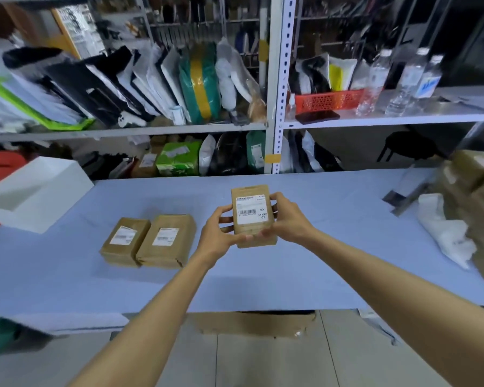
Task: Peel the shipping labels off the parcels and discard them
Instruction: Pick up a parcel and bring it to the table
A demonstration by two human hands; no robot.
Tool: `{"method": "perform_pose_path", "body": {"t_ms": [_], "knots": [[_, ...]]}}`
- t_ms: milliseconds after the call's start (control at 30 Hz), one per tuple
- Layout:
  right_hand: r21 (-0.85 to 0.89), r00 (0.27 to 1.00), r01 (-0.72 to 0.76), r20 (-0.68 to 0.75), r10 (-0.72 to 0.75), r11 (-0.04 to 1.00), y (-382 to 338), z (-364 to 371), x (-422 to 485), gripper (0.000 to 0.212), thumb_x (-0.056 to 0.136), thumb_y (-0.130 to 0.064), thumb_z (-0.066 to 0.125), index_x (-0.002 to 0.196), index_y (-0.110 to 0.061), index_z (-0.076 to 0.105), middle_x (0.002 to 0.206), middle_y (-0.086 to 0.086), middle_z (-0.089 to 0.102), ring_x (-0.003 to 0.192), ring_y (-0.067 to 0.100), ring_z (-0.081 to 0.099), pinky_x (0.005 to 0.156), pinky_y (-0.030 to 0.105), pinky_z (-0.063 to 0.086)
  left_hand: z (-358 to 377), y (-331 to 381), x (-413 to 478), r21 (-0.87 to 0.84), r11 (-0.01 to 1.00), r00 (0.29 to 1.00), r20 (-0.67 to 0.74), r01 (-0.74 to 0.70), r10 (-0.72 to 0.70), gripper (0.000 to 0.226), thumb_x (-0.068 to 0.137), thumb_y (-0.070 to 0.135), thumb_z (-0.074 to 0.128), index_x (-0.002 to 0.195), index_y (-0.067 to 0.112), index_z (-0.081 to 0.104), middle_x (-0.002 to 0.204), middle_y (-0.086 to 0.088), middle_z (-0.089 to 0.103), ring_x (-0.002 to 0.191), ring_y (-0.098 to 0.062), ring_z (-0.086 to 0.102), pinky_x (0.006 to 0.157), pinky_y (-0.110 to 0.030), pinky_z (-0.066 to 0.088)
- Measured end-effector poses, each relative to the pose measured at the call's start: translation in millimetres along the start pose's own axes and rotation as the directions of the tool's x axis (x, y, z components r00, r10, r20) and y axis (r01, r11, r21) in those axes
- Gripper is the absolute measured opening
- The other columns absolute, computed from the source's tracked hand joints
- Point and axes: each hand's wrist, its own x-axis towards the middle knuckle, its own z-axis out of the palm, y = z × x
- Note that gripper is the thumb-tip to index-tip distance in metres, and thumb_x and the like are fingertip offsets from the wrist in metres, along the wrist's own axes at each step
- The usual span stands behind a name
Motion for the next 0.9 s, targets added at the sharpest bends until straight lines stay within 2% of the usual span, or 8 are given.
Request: {"method": "perform_pose_path", "body": {"t_ms": [233,400,567,700,833,900], "knots": [[-0.01,0.999,-0.035,0.015,0.035,0.999,8,2,85,0.072,0.069,0.0,0.079,0.128,-0.009,0.038,0.117,0.005,0.058,0.099,0.015,0.053,0.071,0.022,0.047,-16,-3,84,0.029,0.999,0.999,0.022,0.037,-0.037,0.08,0.064,0.002,0.086,0.13,0.026,0.048,0.115,0.0,0.06,0.104,-0.021,0.063,0.076,-0.032,0.058],[-0.021,0.996,-0.033,0.078,0.035,0.999,16,5,130,0.073,0.07,-0.003,0.079,0.129,-0.008,0.037,0.116,0.004,0.057,0.099,0.015,0.052,0.073,0.024,0.048,-20,-9,120,0.059,0.996,0.998,-0.014,0.066,-0.066,0.082,0.061,0.005,0.088,0.13,0.024,0.049,0.116,-0.003,0.061,0.103,-0.022,0.064,0.084,-0.041,0.057],[0.026,0.993,-0.044,0.111,0.04,0.999,22,17,158,0.078,0.068,-0.004,0.081,0.131,-0.01,0.037,0.111,-0.001,0.055,0.097,0.014,0.054,0.06,0.014,0.045,-29,-19,141,0.012,0.995,0.994,-0.062,0.094,-0.093,0.081,0.062,-0.003,0.085,0.131,0.021,0.05,0.116,-0.004,0.062,0.102,-0.023,0.064,0.078,-0.033,0.058],[0.074,0.992,-0.072,0.113,0.063,0.995,39,30,171,0.083,0.066,-0.004,0.082,0.135,-0.012,0.036,0.115,0.0,0.056,0.101,0.015,0.055,0.064,0.015,0.047,-31,-33,155,0.001,0.991,0.989,-0.051,0.137,-0.137,0.081,0.061,-0.006,0.084,0.13,0.02,0.05,0.116,-0.006,0.062,0.102,-0.023,0.064,0.074,-0.029,0.057],[0.119,0.99,-0.115,0.095,0.104,0.986,62,43,176,0.083,0.065,-0.001,0.082,0.134,-0.012,0.037,0.112,-0.001,0.054,0.1,0.015,0.055,0.063,0.015,0.047,-24,-52,165,0.0,0.984,0.984,-0.016,0.176,-0.176,0.082,0.062,-0.009,0.083,0.131,0.018,0.049,0.119,-0.009,0.06,0.103,-0.026,0.063,0.074,-0.034,0.058],[0.151,0.988,-0.143,0.081,0.131,0.978,76,52,174,0.083,0.064,0.001,0.081,0.133,-0.013,0.038,0.11,-0.001,0.055,0.098,0.015,0.057,0.062,0.015,0.049,-18,-64,165,-0.002,0.981,0.981,-0.017,0.194,-0.194,0.081,0.063,-0.011,0.081,0.131,0.018,0.049,0.118,-0.008,0.06,0.102,-0.025,0.062,0.068,-0.029,0.058]]}}
